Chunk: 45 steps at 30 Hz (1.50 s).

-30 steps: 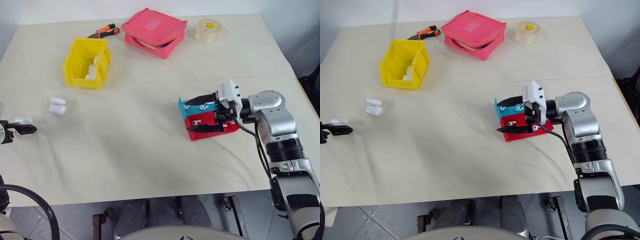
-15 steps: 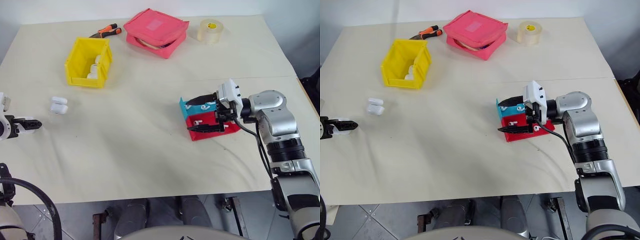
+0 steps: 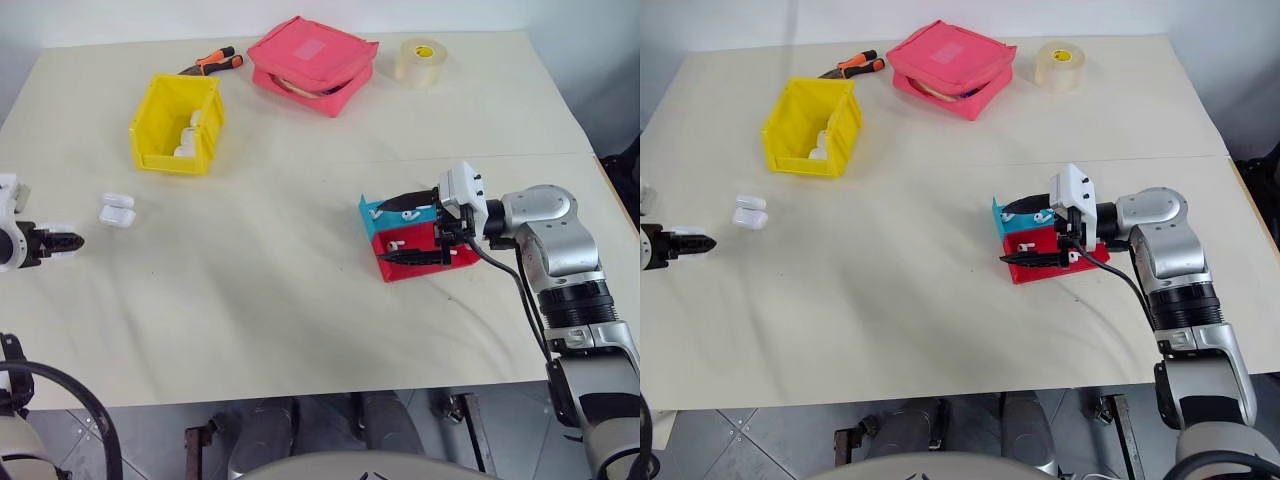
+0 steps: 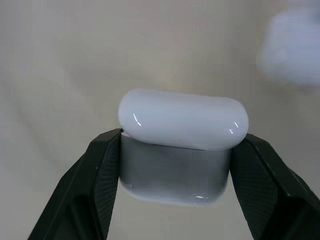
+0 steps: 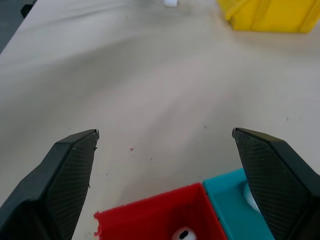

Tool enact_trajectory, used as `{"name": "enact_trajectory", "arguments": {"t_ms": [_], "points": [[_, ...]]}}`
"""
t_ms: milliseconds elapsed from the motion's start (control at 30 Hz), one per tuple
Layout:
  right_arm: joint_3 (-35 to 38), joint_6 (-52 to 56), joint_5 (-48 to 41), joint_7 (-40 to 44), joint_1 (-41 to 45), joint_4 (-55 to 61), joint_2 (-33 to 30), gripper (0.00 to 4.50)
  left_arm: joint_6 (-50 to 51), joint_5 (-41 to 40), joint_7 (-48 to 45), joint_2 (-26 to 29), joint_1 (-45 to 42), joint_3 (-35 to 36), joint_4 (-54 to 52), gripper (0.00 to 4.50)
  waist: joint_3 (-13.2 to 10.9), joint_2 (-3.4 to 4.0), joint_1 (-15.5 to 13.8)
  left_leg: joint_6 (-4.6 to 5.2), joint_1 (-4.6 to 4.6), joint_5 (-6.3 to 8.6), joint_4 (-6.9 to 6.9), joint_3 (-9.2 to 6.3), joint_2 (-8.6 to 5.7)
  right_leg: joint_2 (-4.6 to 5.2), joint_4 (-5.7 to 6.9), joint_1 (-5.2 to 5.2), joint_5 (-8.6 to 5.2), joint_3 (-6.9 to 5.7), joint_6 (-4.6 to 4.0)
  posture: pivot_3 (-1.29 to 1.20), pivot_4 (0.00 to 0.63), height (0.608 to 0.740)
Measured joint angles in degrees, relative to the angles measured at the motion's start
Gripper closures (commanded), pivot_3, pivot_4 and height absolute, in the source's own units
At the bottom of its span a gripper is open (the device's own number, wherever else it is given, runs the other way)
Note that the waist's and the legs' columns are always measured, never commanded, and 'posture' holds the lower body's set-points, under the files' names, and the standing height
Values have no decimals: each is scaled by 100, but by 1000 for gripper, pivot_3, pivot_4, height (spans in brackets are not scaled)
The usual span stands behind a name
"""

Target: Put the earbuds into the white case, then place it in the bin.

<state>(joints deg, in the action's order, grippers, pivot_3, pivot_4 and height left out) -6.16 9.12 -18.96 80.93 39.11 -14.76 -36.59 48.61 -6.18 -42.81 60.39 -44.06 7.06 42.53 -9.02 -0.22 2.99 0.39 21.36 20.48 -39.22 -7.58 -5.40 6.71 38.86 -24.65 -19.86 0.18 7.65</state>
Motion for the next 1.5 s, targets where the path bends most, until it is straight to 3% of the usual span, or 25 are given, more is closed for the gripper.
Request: {"name": "enact_trajectory", "arguments": {"t_ms": [200, 400, 733, 933, 1267, 1500], "points": [[178, 122, -65, -115, -208, 395, -225, 0, -984, -943, -343, -810, 1031, 888, -2418, 1658, 1, -1, -15, 0, 2, 0, -1, -1, 7, -2, -26, 10, 4, -4, -7, 0, 150, 740], [433, 352, -134, -322, -622, 867, -452, 0, -3141, -1700, -1069, -2186, 941, 1158, -2989, 1658, 2, -4, -102, 0, 5, 0, -20, 29, 11, -2, -38, 10, 5, -34, -7, 0, 150, 740], [859, 870, -339, -809, -1619, 1950, -853, 0, -4486, -1840, -2311, -3577, 148, 6, -2178, 1658, 1, -8, -170, 9, 12, 5, -42, 36, 5, -9, -36, 16, 6, -36, -4, 0, 150, 740], [1149, 1093, -415, -1126, -2285, 2595, -1092, 0, -5128, -1673, -2798, -4134, -21, -578, -1778, 1658, 0, -9, -167, 11, 12, 6, -41, 38, 6, -14, -35, 16, 6, -37, -4, 0, 150, 740], [1777, 1375, -327, -1920, -3297, 3418, -1434, 0, -5376, -1301, -2455, -4871, 734, -1274, -2142, 1658, 0, -10, -212, 12, 11, 6, -43, 44, 5, -18, -34, 16, 6, -29, -3, 0, 150, 740], [2043, 1858, -303, -2425, -3883, 4142, -1480, 0, -5356, -1272, -2314, -4895, 1481, -1562, -2970, 1658, 0, -9, -322, 17, 10, 9, -40, 50, 3, -19, -41, 22, 8, -17, 1, 0, 150, 740]]}}
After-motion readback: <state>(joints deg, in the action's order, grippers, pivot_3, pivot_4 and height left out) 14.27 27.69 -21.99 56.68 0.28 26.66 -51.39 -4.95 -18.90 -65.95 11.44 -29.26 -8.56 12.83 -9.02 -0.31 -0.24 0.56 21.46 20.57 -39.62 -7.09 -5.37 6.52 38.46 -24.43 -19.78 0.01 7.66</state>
